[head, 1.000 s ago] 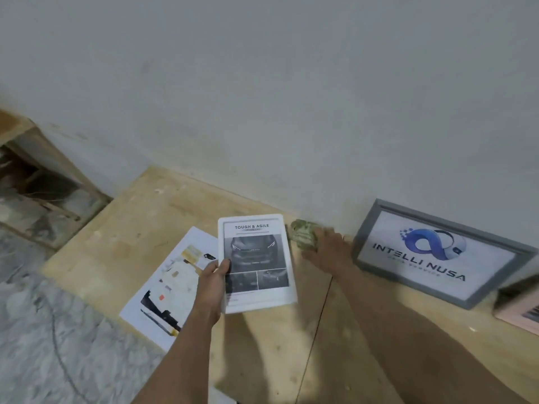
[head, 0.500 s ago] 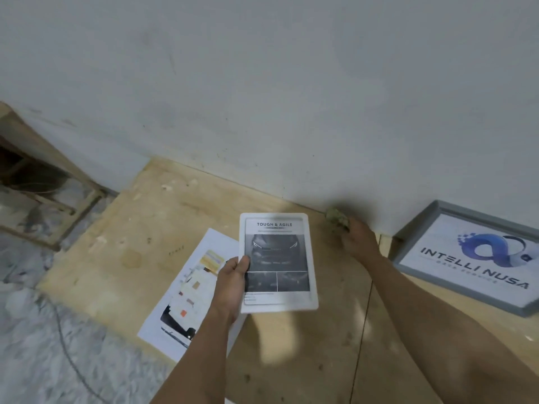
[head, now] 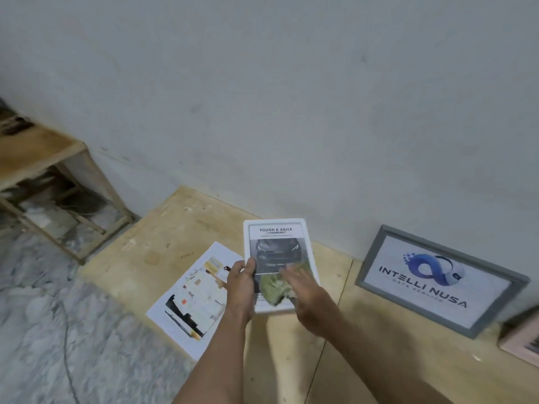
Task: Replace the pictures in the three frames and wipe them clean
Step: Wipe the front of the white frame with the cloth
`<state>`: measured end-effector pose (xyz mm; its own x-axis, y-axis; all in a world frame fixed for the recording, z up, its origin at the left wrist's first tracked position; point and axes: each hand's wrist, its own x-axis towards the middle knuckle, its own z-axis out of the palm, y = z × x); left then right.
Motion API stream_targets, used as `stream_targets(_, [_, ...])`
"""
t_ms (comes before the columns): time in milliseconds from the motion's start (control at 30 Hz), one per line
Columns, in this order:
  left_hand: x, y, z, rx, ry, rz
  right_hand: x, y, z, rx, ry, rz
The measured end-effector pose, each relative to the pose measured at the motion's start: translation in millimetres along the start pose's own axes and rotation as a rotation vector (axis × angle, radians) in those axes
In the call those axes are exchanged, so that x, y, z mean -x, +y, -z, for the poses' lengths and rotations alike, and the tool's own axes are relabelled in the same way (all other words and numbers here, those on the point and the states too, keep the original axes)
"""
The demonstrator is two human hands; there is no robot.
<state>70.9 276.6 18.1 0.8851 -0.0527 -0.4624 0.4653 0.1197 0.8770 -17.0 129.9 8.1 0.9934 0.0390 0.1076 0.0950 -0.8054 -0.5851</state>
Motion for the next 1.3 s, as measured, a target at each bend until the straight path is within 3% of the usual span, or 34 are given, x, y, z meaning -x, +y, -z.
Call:
stream_targets(100, [30.5,-6.5,-1.2,-0.090,-0.026,-0.046,51.0,-14.4,18.5,-0.270,-0.230,-0.173])
stream_targets(133, [42.9,-9.8,-2.3,-0.100,-0.045,-0.057,60.2,-20.0,36.1,-0.402,-0.218,-0.230])
stream_targets(200, [63.0,-15.1,-6.7,-0.109,-0.077,-0.083,62.3,-26.0,69.7,-0.577,-0.037,-0.324])
stream_targets(300, [100.4,-11.3,-24.0,-0.140,-0.169,-0.121,41.0,-13.9,110.5,-0.291,0.300,-0.289])
stream_targets(400, [126.1,-0.5,-50.8,-0.196,-0.191,-0.205,22.2,-16.8,117.9,0.030,0.351,-0.133])
stream_targets(567, [128.8,10.6,-49.3,0.119,-0.104,-0.197,59.3,-51.0,85.4,0.069,0.201,0.169])
stream_targets(667, [126.5,13.7,-38.2,0.045,-0.048,-0.136,97.2,-56.4,82.9,0.048,0.000,0.315])
stream_targets(733, [131.1,12.5,-35.7,-0.066,-0.010,-0.165,110.8,-48.9,87.8,0.041,-0.132,0.257])
stream_targets(833, [145.0,4.3,-30.6,-0.129,-0.010,-0.172,113.1,-43.3,123.0,-0.009,-0.322,-0.018])
stream_targets(867, [149.9,2.5,-29.6,-0.141,-0.014,-0.179,109.2,-41.4,139.1,-0.057,-0.317,-0.096])
stream_targets(900, [153.6,0.3,-28.6,-0.152,-0.023,-0.184,104.7,-42.5,154.9,-0.114,-0.255,-0.158])
stream_targets(967, [158.3,0.5,-29.9,-0.162,-0.039,-0.208,88.9,-43.0,180.2,-0.165,0.051,-0.191])
stream_targets(1067, [166.3,4.1,-40.5,-0.185,-0.115,-0.294,61.1,-43.6,187.8,-0.004,0.391,-0.162])
stream_targets(1167, [174.0,10.4,-50.4,-0.196,-0.160,-0.388,47.1,-52.9,169.0,0.160,0.397,-0.087])
stream_targets(1233, [173.5,14.5,-47.5,-0.159,-0.147,-0.397,53.0,-62.3,151.9,0.088,0.378,0.022])
stream_targets(1300, [169.5,17.2,-38.5,-0.064,-0.129,-0.349,71.3,-71.1,130.0,0.015,0.252,0.150])
